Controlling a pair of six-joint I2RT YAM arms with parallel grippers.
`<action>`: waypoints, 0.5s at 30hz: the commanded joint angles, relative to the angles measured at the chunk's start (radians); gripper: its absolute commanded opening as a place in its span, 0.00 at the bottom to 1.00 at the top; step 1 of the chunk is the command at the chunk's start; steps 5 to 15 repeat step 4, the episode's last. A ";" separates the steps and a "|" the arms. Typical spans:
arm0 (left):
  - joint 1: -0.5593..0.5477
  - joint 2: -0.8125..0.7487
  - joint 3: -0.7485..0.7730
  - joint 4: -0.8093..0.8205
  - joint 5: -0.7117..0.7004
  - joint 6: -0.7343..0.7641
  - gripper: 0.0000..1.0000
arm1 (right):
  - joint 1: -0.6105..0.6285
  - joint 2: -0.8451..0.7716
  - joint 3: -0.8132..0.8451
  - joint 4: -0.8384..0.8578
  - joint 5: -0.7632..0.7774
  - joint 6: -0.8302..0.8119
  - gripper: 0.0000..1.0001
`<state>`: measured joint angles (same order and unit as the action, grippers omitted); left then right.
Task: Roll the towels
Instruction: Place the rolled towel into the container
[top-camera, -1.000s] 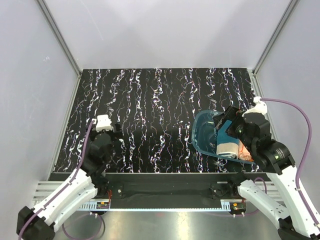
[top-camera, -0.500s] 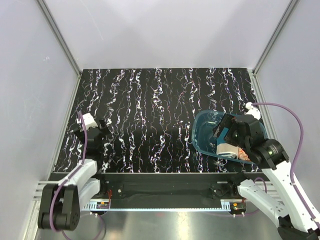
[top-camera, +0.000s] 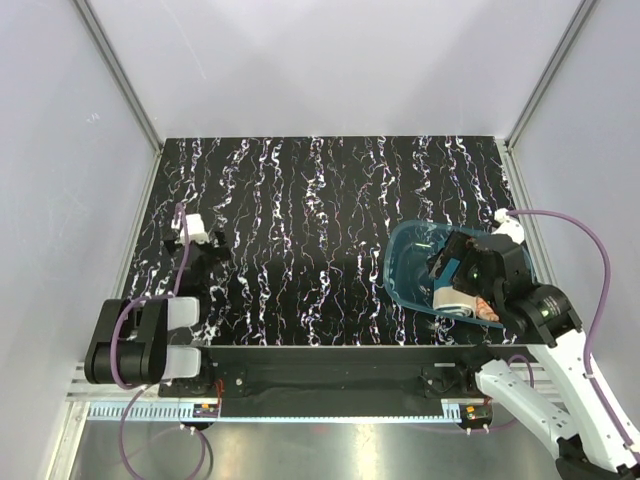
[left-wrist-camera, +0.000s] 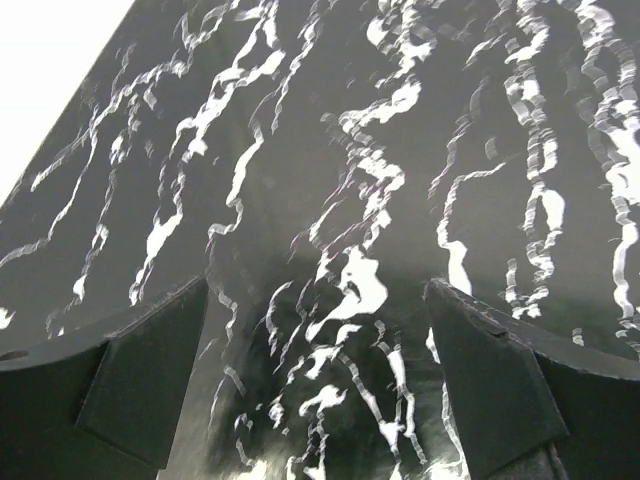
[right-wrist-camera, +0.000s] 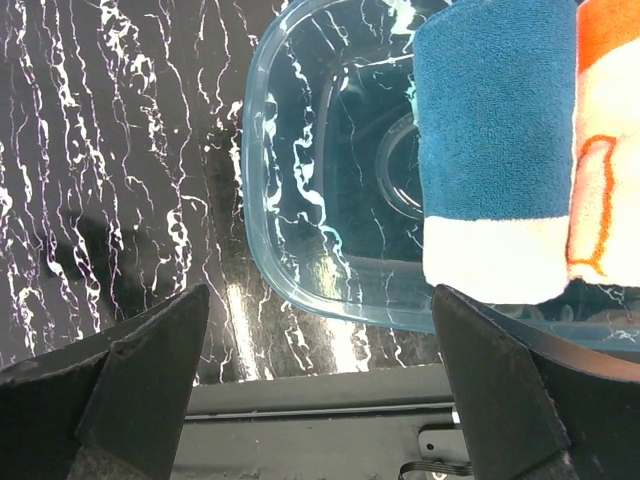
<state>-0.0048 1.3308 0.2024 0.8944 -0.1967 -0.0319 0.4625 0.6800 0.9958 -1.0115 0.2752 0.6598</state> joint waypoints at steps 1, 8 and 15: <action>0.005 -0.005 0.014 0.158 0.082 0.041 0.99 | -0.001 -0.008 -0.011 0.074 -0.011 -0.012 1.00; 0.003 -0.010 0.012 0.150 0.082 0.038 0.99 | 0.001 -0.004 -0.019 0.099 -0.036 -0.035 1.00; 0.003 -0.010 0.012 0.150 0.082 0.038 0.99 | 0.001 -0.004 -0.019 0.099 -0.036 -0.035 1.00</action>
